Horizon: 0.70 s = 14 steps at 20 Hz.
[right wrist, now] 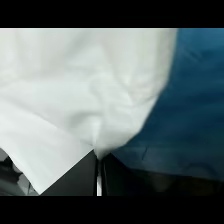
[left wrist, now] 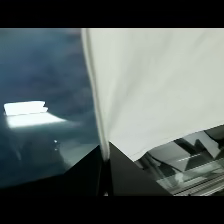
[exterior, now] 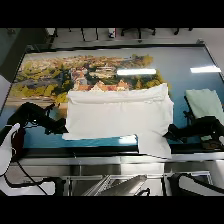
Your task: Fold the shirts.
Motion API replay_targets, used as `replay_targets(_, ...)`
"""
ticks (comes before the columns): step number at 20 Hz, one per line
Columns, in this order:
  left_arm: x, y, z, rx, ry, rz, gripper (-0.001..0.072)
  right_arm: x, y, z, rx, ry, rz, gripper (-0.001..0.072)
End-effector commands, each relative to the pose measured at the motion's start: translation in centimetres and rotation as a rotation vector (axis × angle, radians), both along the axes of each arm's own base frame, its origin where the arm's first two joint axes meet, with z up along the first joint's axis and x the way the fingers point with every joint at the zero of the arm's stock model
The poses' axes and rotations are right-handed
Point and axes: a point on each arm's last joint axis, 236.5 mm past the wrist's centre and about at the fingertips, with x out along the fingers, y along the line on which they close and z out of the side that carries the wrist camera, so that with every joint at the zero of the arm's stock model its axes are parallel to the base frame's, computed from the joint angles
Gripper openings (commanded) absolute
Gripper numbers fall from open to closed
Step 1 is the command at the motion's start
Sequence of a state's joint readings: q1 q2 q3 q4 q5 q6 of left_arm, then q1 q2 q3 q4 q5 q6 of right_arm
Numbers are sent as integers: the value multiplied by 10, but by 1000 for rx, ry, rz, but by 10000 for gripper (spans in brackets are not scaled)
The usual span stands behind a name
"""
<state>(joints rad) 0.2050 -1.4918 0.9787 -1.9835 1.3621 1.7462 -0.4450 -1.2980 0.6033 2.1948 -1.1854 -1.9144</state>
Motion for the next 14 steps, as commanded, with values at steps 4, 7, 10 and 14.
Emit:
replay_targets(4, -38, 48, 18, 216, 102, -58, 23, -64, -49, 13, -293, 185, -21, 24)
replay_targets(7, -36, 47, 23, 216, 100, -55, 22, -42, -32, 30, -233, 51, -32, 24)
replay_targets(10, 6, 46, 49, 246, -31, -64, 22, 41, -18, 85, -135, -261, -97, 24)
replay_targets(14, 76, 29, 80, 227, -193, -65, 22, 126, -10, 125, -174, -462, -41, 25)
